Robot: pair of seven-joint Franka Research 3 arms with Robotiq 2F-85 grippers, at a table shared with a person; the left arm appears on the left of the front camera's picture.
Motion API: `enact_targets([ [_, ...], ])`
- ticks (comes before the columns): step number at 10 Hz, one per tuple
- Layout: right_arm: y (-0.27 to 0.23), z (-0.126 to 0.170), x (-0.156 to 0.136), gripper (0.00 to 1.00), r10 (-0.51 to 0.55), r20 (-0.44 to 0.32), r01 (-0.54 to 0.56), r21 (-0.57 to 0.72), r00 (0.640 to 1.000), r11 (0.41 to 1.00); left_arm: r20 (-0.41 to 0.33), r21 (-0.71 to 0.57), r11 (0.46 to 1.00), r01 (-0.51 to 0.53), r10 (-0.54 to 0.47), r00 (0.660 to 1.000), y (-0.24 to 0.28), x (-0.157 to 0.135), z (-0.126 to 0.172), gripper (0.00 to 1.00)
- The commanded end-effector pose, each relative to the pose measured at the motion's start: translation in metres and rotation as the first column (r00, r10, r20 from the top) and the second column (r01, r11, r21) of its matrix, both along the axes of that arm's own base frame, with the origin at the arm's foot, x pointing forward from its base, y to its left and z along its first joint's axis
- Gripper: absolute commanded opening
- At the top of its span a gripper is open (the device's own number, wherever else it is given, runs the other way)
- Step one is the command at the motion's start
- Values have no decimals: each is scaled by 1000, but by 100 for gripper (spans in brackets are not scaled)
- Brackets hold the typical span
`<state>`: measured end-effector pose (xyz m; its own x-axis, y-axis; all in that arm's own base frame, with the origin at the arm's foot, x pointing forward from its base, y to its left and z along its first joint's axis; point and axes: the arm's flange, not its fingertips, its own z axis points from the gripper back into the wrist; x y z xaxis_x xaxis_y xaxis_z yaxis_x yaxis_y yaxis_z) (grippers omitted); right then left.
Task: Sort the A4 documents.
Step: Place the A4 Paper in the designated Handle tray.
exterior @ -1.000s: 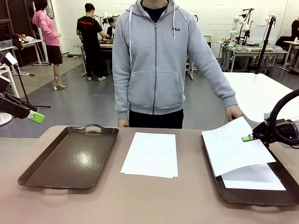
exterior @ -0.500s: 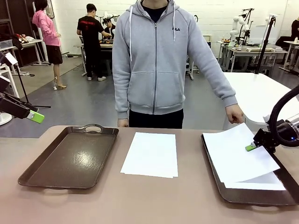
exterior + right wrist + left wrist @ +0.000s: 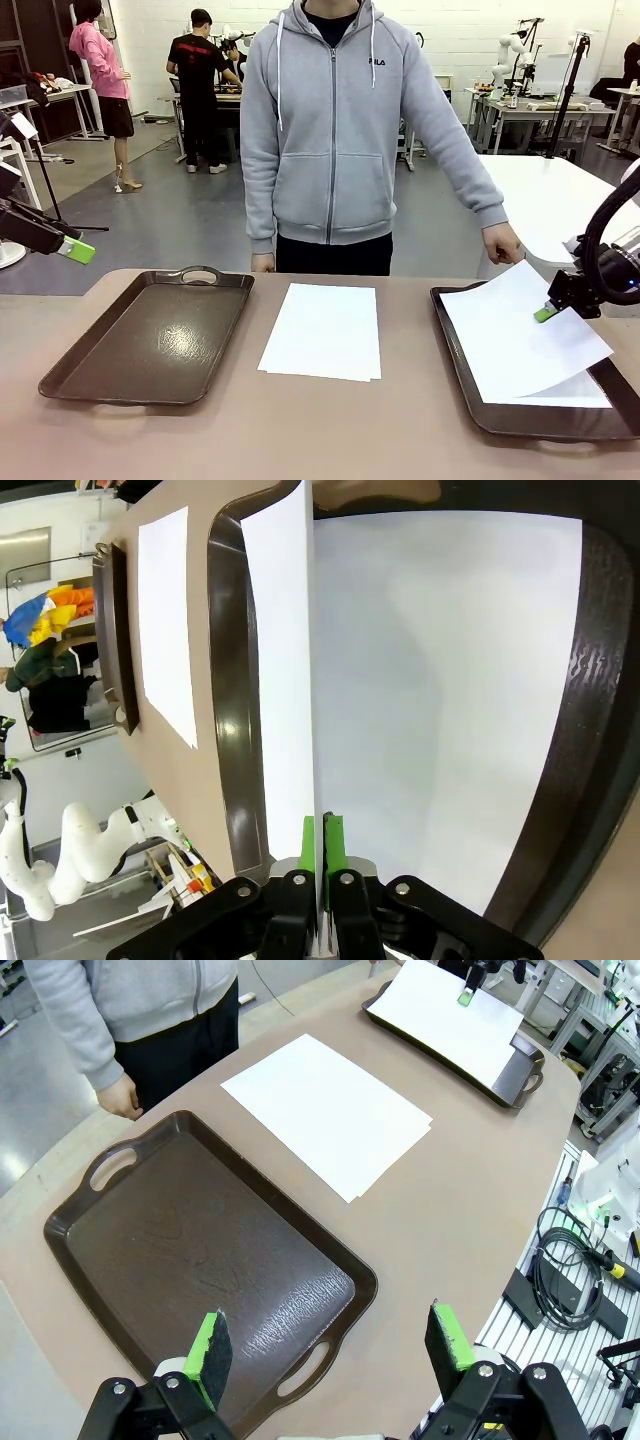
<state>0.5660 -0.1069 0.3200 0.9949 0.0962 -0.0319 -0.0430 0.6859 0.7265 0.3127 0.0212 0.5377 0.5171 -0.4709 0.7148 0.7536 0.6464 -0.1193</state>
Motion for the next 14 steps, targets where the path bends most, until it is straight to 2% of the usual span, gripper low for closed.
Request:
enact_targets([
  [1,6,-9,-1,1,-18,-30,18,-20,999,1000,13,-12,1000,22,-22,1000,2,1,-2,100],
  [7,-1,-12,-6,3,-72,-48,70,-33,996,997,13,-12,1000,22,-22,1000,2,1,-2,100],
  [8,-2,-11,-8,13,-84,-48,82,-37,995,996,13,-12,1000,22,-22,1000,2,1,-2,100],
  [9,-4,-11,-9,17,-96,-45,94,-40,994,995,13,-12,1000,22,-22,1000,2,1,-2,100],
  [10,-5,-10,-12,28,-108,-41,106,-46,993,993,13,-12,1000,22,-22,1000,2,1,-2,100],
  [11,-6,-10,-13,32,-116,-41,114,-51,992,992,13,-12,1000,22,-22,1000,2,1,-2,100],
  [12,-7,-10,-14,44,-122,-40,119,-59,992,991,13,-12,1000,22,-22,1000,2,1,-2,100],
  [13,-10,-8,-16,48,-129,-33,127,-70,991,989,13,-12,1000,22,-22,1000,2,1,-2,100],
  [14,-11,-5,-18,59,-138,-29,135,-83,990,987,13,-12,1000,22,-22,1000,2,1,-2,100],
])
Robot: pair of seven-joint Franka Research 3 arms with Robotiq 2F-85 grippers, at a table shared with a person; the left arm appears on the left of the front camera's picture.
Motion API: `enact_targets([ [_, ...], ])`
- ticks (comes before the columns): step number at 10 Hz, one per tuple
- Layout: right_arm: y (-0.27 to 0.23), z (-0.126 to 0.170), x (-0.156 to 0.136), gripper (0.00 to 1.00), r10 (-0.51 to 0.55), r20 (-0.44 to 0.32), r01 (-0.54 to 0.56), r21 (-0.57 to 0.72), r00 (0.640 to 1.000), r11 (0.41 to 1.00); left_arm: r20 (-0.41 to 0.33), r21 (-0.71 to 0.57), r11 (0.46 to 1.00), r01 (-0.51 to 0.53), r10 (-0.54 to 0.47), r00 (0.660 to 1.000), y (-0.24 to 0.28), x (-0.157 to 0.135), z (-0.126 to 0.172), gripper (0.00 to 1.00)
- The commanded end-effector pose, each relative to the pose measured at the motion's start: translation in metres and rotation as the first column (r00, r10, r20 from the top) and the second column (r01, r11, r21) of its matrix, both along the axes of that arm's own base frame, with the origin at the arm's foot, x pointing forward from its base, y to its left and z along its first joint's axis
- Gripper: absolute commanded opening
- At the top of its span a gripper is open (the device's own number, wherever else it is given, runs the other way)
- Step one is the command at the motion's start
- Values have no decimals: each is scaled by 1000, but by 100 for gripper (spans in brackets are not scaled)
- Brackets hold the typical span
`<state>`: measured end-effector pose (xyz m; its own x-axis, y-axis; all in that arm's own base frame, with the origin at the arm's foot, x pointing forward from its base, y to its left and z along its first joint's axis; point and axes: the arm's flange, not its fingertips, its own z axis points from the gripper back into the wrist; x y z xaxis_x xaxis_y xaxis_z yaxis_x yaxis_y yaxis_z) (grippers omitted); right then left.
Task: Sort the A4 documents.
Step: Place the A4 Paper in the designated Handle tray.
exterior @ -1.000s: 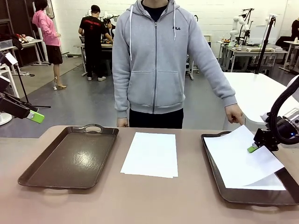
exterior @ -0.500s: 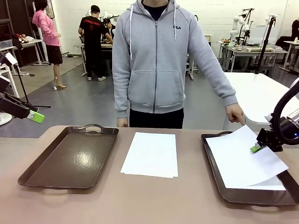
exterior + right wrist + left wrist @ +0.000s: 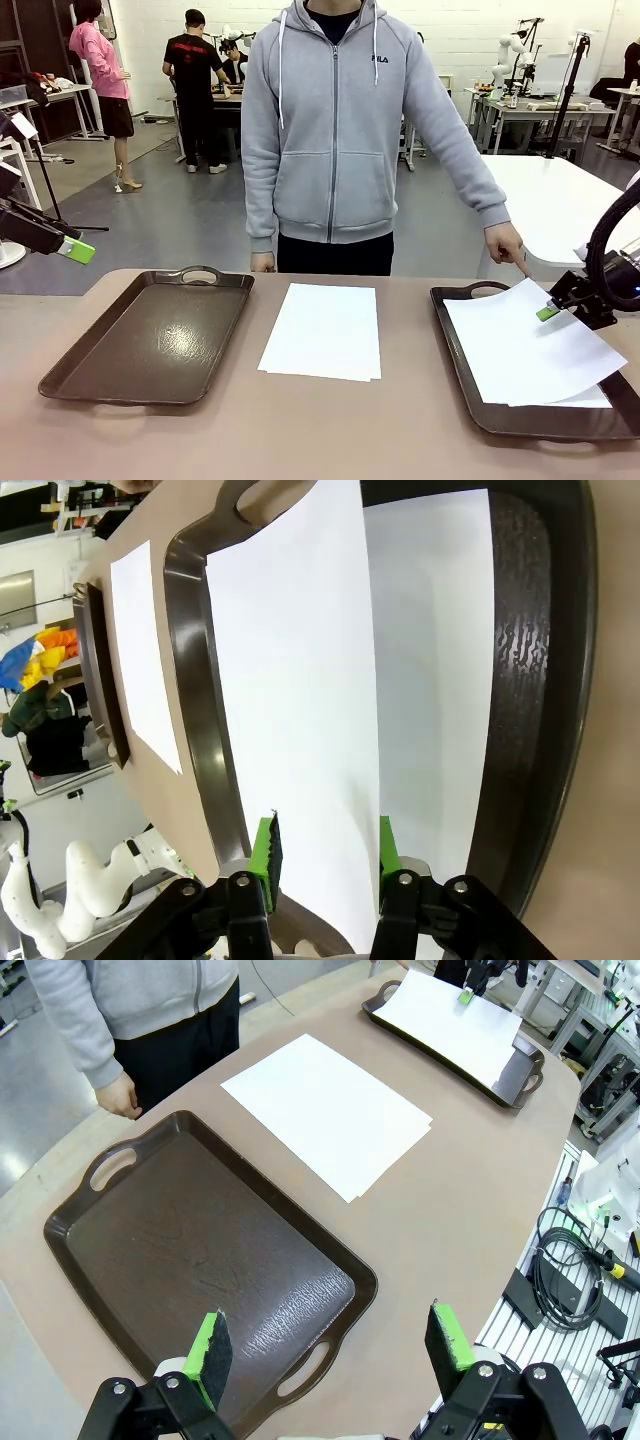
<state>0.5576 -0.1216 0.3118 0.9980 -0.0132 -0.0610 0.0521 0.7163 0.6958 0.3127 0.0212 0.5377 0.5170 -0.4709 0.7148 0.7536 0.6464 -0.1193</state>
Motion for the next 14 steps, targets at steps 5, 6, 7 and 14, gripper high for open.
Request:
enact_targets([
  [5,-1,10,-26,95,-105,-4,105,-79,994,991,13,-12,1000,22,-22,1000,2,1,-2,100],
  [6,-1,14,-30,100,-112,5,112,-81,994,990,13,-12,1000,22,-22,1000,2,1,-2,100],
  [7,0,18,-36,100,-117,15,118,-87,993,989,13,-12,1000,22,-22,1000,2,1,-2,100],
  [14,5,34,-40,100,-162,72,173,-186,984,967,13,-12,1000,22,-22,1000,2,1,-2,100],
])
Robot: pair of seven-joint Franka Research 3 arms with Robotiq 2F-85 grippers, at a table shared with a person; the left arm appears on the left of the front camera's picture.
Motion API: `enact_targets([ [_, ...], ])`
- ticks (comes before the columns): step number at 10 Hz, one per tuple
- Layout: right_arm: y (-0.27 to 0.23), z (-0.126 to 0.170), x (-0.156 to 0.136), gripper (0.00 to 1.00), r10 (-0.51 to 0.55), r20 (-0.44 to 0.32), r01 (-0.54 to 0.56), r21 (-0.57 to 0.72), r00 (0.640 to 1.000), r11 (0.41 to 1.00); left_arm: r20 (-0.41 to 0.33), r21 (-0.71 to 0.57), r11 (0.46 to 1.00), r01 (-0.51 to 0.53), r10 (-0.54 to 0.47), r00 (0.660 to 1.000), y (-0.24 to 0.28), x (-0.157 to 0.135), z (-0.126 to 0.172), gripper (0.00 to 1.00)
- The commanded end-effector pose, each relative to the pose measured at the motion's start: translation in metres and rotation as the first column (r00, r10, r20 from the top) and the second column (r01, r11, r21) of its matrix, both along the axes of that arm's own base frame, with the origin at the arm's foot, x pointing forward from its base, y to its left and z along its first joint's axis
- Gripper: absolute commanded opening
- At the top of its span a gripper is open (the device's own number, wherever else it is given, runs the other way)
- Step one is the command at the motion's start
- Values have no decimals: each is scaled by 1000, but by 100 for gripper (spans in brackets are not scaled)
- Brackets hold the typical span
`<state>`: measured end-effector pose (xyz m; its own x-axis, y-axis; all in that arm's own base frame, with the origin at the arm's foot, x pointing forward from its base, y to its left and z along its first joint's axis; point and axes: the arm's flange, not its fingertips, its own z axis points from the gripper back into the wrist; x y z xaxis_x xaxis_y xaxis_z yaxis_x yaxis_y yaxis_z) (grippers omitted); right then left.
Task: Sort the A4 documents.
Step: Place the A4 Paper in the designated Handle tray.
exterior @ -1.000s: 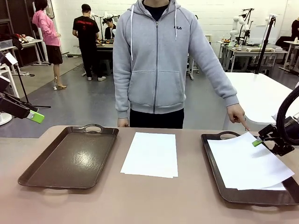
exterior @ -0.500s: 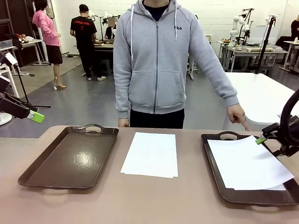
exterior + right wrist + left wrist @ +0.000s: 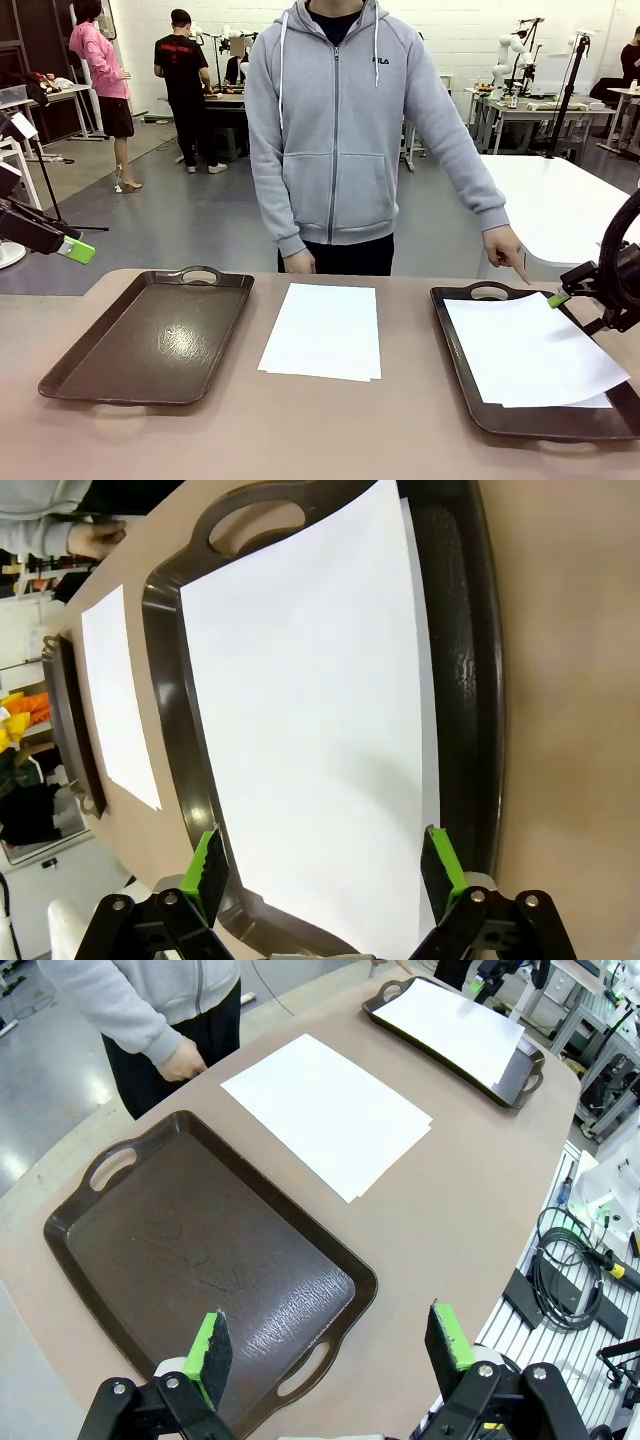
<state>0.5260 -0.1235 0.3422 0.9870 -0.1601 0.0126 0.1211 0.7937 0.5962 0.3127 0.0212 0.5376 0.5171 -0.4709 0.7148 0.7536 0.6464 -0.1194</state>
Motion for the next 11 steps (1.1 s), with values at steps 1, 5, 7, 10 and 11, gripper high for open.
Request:
enact_targets([
  [1,6,9,-10,100,-37,6,37,-64,999,997,13,-12,1000,22,-22,1000,2,1,-2,100],
  [5,9,23,-14,100,-25,33,25,-1,999,1000,13,-12,1000,22,-22,1000,2,1,-2,100],
  [7,12,23,-12,100,-16,27,16,-1,999,1000,13,-12,1000,22,-22,1000,2,1,-2,100],
  [10,5,25,-8,100,-5,33,6,-14,999,1000,13,-12,1000,22,-22,1000,2,1,-2,100],
  [11,5,25,-8,100,-5,33,6,-14,999,1000,13,-12,1000,22,-22,1000,2,1,-2,100],
])
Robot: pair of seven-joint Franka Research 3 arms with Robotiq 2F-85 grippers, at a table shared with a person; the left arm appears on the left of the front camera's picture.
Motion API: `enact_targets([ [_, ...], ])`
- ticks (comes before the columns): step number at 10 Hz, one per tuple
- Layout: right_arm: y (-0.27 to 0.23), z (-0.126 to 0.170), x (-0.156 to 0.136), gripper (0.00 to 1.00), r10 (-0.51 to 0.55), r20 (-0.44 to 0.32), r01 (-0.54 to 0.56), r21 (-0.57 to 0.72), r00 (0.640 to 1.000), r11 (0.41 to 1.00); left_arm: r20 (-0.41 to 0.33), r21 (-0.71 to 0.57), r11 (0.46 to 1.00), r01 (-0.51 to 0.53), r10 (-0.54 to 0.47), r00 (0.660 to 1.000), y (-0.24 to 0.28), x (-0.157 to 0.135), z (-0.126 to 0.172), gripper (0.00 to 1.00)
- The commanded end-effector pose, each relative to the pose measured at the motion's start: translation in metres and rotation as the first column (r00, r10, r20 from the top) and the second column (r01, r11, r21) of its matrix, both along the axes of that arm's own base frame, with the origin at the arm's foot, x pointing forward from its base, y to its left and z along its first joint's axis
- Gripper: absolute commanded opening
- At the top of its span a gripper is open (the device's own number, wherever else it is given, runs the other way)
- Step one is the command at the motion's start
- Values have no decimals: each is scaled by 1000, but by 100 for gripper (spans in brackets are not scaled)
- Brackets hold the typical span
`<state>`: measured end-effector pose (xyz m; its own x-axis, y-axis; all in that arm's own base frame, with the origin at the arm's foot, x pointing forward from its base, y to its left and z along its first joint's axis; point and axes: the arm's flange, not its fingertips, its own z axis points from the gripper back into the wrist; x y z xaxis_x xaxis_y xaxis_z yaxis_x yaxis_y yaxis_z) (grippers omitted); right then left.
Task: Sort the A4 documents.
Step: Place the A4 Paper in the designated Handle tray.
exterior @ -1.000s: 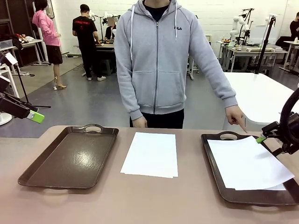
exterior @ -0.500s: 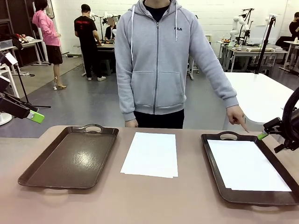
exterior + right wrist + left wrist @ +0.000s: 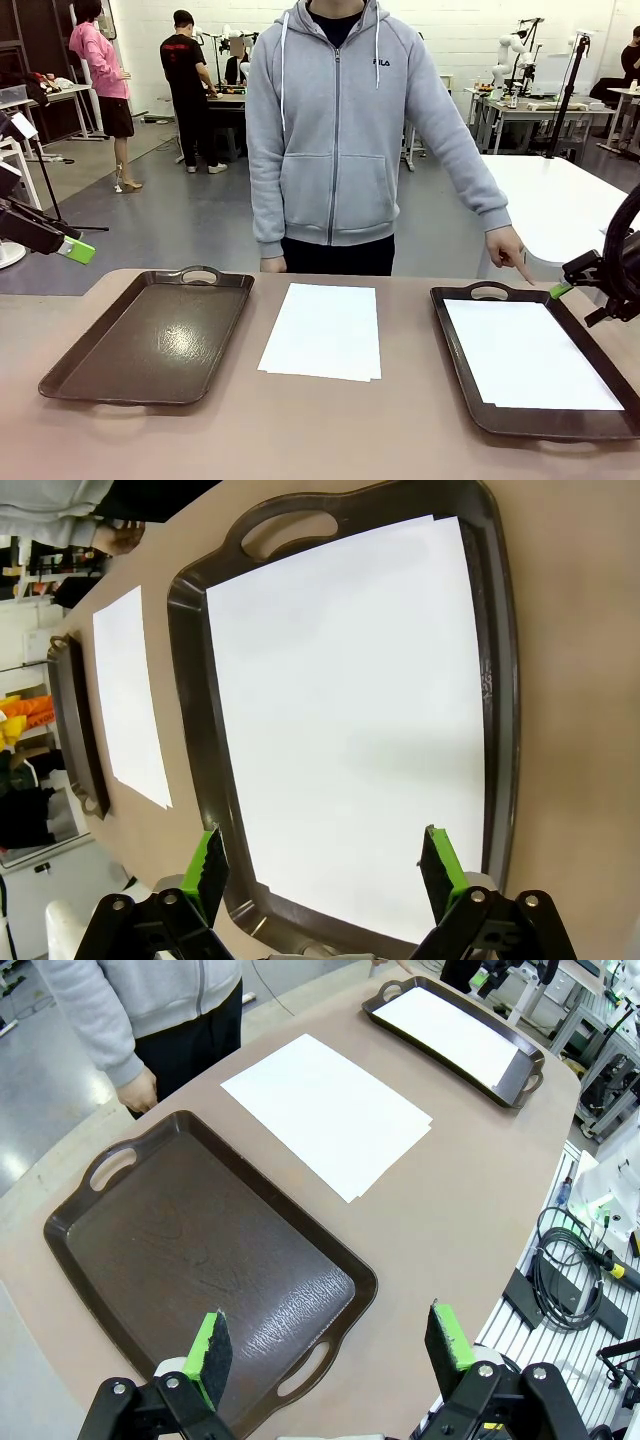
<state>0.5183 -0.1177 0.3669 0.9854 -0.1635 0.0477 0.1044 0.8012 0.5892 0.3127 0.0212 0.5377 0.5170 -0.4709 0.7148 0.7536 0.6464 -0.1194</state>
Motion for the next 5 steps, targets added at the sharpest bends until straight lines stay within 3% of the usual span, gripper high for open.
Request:
enact_targets([
  [1,-1,0,0,100,-1,0,1,-1,1000,1000,13,-12,1000,22,-22,1000,2,1,-2,100],
  [5,-1,0,0,100,-1,0,1,-1,1000,1000,13,-12,1000,22,-22,1000,2,1,-2,100],
])
